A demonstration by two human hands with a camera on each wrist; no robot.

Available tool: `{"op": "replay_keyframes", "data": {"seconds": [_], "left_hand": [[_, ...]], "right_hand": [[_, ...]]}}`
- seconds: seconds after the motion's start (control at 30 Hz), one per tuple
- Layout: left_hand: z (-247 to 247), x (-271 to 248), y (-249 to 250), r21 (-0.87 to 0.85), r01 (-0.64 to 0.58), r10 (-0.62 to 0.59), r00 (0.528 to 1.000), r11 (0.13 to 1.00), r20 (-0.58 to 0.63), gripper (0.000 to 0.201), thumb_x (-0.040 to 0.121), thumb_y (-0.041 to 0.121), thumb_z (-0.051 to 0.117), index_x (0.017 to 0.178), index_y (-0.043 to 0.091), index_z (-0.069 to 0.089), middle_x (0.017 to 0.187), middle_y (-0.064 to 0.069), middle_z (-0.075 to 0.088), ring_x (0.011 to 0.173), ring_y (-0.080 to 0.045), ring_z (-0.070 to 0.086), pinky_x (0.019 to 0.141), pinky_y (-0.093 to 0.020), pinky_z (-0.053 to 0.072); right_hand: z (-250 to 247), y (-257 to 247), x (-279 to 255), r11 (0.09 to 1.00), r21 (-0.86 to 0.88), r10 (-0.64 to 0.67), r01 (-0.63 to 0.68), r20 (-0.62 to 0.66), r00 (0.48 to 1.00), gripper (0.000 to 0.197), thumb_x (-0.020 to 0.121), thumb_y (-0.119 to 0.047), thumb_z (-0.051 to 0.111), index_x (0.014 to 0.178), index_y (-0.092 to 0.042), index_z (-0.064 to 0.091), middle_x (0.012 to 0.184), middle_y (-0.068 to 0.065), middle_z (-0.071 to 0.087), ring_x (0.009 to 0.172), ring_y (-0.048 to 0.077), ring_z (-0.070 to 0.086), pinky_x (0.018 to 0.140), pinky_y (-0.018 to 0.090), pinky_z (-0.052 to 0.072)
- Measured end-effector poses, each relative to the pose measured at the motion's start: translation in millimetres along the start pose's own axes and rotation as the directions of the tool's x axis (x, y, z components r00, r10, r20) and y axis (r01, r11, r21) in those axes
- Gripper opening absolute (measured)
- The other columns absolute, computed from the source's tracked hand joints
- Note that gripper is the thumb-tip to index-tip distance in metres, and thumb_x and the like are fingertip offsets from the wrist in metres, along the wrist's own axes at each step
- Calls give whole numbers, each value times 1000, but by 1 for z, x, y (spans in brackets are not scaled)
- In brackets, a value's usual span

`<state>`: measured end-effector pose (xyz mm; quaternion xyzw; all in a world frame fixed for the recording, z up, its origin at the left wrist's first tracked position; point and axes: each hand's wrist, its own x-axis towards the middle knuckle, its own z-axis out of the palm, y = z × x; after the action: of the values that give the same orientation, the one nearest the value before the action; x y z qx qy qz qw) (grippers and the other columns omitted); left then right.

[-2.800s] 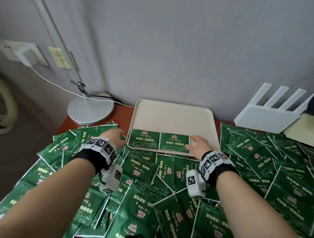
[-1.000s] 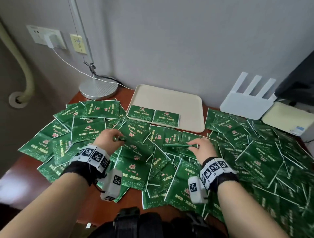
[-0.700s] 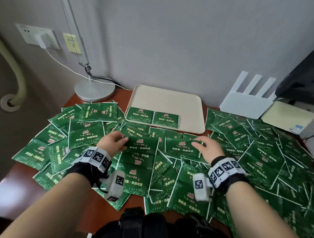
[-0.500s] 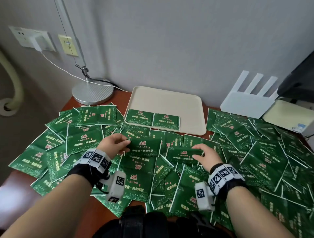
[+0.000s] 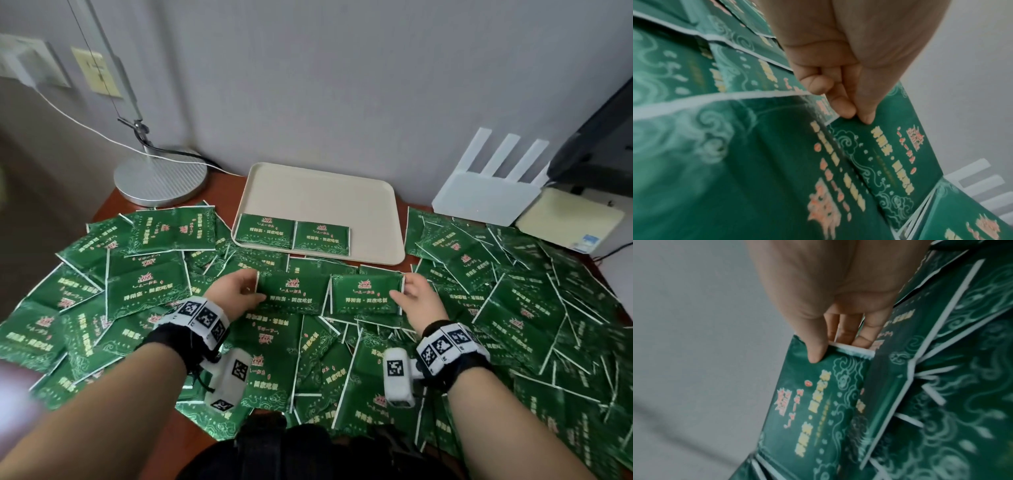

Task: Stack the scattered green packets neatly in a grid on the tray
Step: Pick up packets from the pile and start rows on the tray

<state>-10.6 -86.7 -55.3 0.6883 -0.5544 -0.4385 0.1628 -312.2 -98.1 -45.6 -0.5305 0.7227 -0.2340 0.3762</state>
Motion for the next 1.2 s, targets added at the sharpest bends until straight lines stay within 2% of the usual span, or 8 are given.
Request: {"op": "replay_keyframes", "data": {"seconds": [0.1, 0.23, 0.43, 0.67, 0.87, 0.97, 1.1, 1.2], "left_hand": [[-8, 5, 1, 9, -22, 22, 997, 1000, -67, 10, 86, 13, 59, 94, 19, 57, 91, 4, 64, 87, -15, 61, 74, -28, 51], [-9, 8, -1, 67, 10, -7, 999, 998, -47, 13, 88, 15, 57, 87, 27, 53, 87, 8, 61, 83, -13, 59, 72, -26, 49], [-3, 16, -2, 77, 97, -96, 995, 992, -11, 22, 89, 18, 56, 111, 18, 59, 103, 0, 66, 94, -19, 63, 85, -35, 52], [-40, 41, 10, 120, 59, -55, 998, 991, -35, 12, 89, 25, 56, 98, 18, 60, 87, 4, 62, 71, -6, 56, 57, -15, 42], [-90, 94, 20, 6, 89, -88, 985, 996, -148, 16, 86, 26, 63, 99, 16, 64, 78, 7, 66, 65, -8, 57, 66, -22, 46], [-104, 128, 29, 21, 114, -109, 981, 993, -161, 13, 87, 28, 62, 96, 18, 62, 72, 8, 61, 62, -7, 53, 56, -17, 40], [-110, 174, 31, -19, 178, -179, 977, 984, -113, 8, 86, 25, 63, 90, 18, 61, 79, 7, 63, 68, -8, 56, 64, -22, 48], [-108, 203, 27, -22, 209, -210, 976, 978, -64, 17, 86, 21, 64, 101, 12, 62, 78, 5, 63, 67, -12, 57, 66, -27, 52]], "right_hand": [[-2, -1, 4, 999, 3, -32, 32, -22, 999, 31, 90, -7, 55, 119, -8, 49, 110, -1, 55, 99, 12, 51, 89, 24, 38], [7, 13, 8, 992, -127, 0, 5, 42, 999, 25, 89, -11, 56, 113, -14, 52, 99, 8, 60, 92, 25, 59, 77, 30, 45], [11, 12, 16, 985, -170, 40, -30, 53, 998, 25, 91, -17, 55, 114, -9, 57, 108, 7, 65, 99, 25, 60, 84, 30, 46], [-10, -36, 40, 999, -50, -8, 11, 56, 998, 33, 93, -14, 51, 123, -1, 51, 118, 10, 58, 112, 25, 53, 95, 34, 40], [-4, -75, 100, 999, 29, -39, 38, 58, 998, 22, 92, -14, 52, 111, -4, 59, 108, 8, 63, 94, 21, 57, 96, 47, 45], [6, -89, 134, 1000, 26, -15, 13, 52, 999, 22, 91, -11, 53, 111, -2, 60, 108, 13, 65, 94, 29, 60, 93, 47, 47], [23, -91, 178, 999, 18, 38, -39, 82, 996, 23, 92, -12, 53, 113, -5, 59, 104, 9, 65, 92, 25, 60, 92, 44, 48], [35, -85, 203, 996, -3, 87, -87, 100, 991, 25, 91, -11, 54, 115, -4, 58, 99, 4, 61, 94, 22, 59, 95, 41, 47]]}}
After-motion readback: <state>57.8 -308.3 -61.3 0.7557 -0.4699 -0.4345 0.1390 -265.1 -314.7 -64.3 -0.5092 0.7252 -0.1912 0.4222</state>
